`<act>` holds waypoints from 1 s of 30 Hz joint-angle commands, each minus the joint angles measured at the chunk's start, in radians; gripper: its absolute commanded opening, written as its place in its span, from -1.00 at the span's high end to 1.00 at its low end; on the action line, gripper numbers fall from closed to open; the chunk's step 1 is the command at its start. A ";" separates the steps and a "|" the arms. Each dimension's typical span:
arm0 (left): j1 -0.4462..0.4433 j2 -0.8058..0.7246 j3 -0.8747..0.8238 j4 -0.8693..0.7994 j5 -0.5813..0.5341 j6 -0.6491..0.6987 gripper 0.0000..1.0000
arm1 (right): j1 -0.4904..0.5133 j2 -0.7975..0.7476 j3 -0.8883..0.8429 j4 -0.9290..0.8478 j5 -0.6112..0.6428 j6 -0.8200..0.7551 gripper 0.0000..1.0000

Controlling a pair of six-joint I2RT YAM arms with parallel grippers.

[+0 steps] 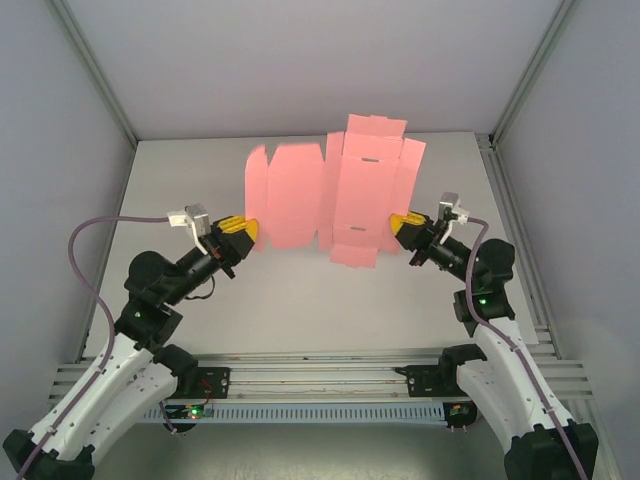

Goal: Assemble paper box

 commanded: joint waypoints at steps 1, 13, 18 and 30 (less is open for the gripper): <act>-0.011 -0.018 0.044 -0.244 -0.271 0.005 -0.99 | 0.011 0.016 0.127 -0.308 0.005 -0.246 1.00; -0.005 0.160 0.349 -0.869 -0.913 -0.107 -1.00 | 0.319 0.299 0.728 -1.431 0.148 -1.143 1.00; 0.006 0.200 0.369 -0.863 -0.890 -0.112 -1.00 | 0.383 0.413 0.885 -1.652 0.237 -1.393 1.00; 0.151 0.468 0.332 -0.707 -0.461 -0.020 -1.00 | 0.397 0.880 0.920 -1.413 0.558 -1.615 1.00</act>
